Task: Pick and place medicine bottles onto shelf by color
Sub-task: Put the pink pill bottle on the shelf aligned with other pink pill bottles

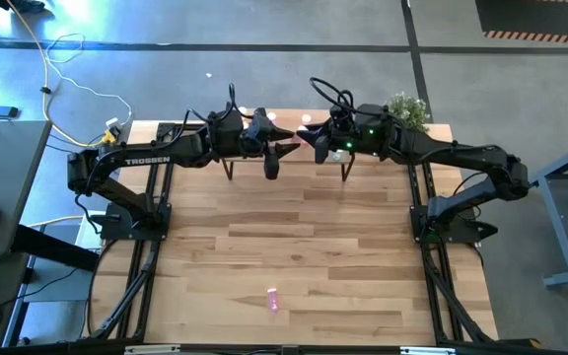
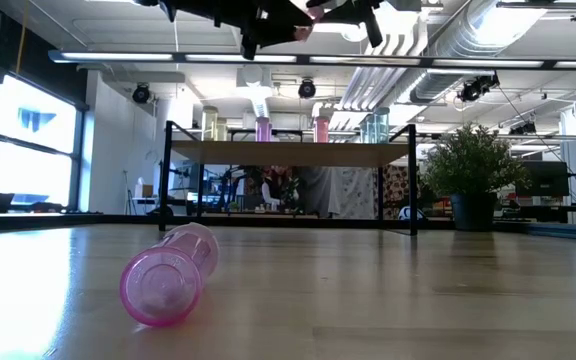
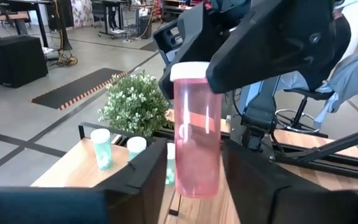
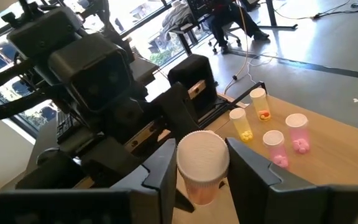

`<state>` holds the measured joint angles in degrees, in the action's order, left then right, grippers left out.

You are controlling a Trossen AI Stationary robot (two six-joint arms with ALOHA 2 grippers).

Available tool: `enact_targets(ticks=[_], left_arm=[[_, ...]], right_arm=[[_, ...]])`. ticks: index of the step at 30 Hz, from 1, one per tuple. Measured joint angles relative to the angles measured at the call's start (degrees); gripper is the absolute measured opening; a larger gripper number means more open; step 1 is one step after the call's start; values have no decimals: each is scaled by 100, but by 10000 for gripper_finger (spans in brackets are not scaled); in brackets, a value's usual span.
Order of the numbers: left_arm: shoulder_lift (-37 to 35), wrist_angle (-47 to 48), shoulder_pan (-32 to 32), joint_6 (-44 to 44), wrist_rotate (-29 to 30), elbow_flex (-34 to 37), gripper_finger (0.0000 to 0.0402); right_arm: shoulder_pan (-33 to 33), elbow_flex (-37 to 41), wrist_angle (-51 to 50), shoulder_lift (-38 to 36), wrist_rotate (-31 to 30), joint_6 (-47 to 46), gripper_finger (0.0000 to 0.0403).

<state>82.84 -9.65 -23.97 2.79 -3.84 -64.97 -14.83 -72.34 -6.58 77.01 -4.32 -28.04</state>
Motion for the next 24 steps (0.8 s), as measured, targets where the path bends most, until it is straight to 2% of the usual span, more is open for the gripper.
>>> enact_targets(ticks=[6,9,18,24], left_arm=[[-37,153,-8,0,110,0,206],[-201,424,-53,-2,149,0,226],[-714,870,-276,0,153,0,234],[-970,986,-275,-2,175,0,234]], right_arm=[[0,0,-81,-51,-50,-1,104],[14,0,-343,-175,-205,-1,104],[267,-2,-1125,-750,-1287,338,104],[571,9,-1473,-760,-2070,576,104]])
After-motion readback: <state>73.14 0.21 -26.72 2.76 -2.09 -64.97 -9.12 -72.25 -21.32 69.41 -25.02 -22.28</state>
